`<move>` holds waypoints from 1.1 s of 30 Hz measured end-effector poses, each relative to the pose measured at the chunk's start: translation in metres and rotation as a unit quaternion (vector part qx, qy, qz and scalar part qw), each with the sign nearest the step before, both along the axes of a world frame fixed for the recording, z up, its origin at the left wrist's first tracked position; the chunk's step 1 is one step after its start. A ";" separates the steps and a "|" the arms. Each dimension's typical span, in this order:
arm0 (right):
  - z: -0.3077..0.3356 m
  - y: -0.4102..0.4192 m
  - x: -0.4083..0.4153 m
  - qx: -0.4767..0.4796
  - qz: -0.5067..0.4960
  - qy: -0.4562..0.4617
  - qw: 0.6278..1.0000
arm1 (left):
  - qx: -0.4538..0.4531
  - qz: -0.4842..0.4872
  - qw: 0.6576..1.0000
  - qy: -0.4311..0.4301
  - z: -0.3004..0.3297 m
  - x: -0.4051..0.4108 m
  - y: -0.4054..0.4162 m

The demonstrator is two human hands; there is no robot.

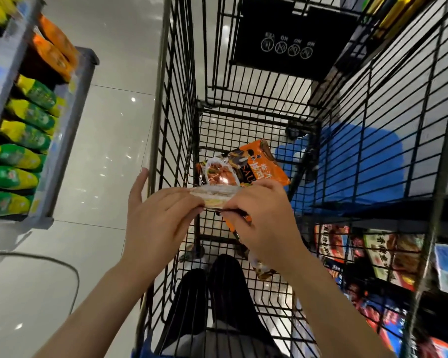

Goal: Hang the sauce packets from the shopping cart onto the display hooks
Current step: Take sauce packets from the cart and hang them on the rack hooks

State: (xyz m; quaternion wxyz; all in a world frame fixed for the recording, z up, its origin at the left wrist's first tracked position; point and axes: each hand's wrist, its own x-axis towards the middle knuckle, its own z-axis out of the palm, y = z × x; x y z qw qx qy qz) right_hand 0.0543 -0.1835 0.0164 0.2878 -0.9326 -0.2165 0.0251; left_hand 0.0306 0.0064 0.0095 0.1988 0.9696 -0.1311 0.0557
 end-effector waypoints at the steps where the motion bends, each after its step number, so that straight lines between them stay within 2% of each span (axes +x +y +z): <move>1: -0.002 -0.002 0.002 0.005 0.003 0.005 1.000 | -0.002 0.006 1.000 -0.002 0.000 -0.001 0.000; 8: -0.021 -0.009 0.009 0.034 0.017 0.051 0.998 | 0.038 -0.001 0.999 -0.007 -0.002 -0.003 0.003; 9: -0.023 -0.010 0.011 0.035 0.032 0.075 0.996 | 0.048 -0.006 0.999 -0.007 -0.003 -0.003 0.003; 11: -0.022 -0.015 0.020 0.069 0.056 0.179 0.980 | 0.067 -0.014 0.998 0.001 -0.003 -0.003 0.003; 13: -0.029 -0.027 0.037 0.144 -0.002 0.278 0.950 | 0.080 -0.012 0.997 0.007 -0.004 -0.004 0.004; 15: -0.056 -0.047 0.059 0.221 -0.127 0.305 0.918 | 0.094 -0.006 0.995 0.007 -0.004 -0.005 0.003; 16: -0.080 -0.058 0.072 0.221 -0.194 0.307 0.905 | 0.106 -0.002 0.994 0.009 -0.003 -0.006 0.002; 17: -0.106 -0.068 0.085 0.174 -0.244 0.308 0.903 | 0.119 0.001 0.993 0.013 -0.003 -0.005 0.001; 19: -0.154 -0.087 0.105 0.026 -0.288 0.330 0.899 | 0.136 0.008 0.990 0.019 -0.003 -0.005 -0.002; 20: -0.175 -0.094 0.112 -0.019 -0.304 0.348 0.887 | 0.140 0.011 0.990 0.022 -0.003 -0.005 -0.003; 23: -0.220 -0.105 0.115 -0.082 -0.346 0.395 0.847 | 0.136 0.023 0.990 0.020 -0.002 -0.004 -0.007; 28: -0.246 -0.109 0.106 -0.012 -0.494 0.368 0.788 | 0.141 0.034 0.989 0.016 -0.002 -0.003 -0.010; 31: -0.239 -0.111 0.100 0.015 -0.474 0.370 0.799 | 0.137 0.033 0.990 0.007 -0.003 -0.002 -0.010; 33: -0.218 -0.109 0.094 0.049 -0.452 0.334 0.826 | 0.133 0.032 0.991 -0.001 -0.004 -0.002 -0.009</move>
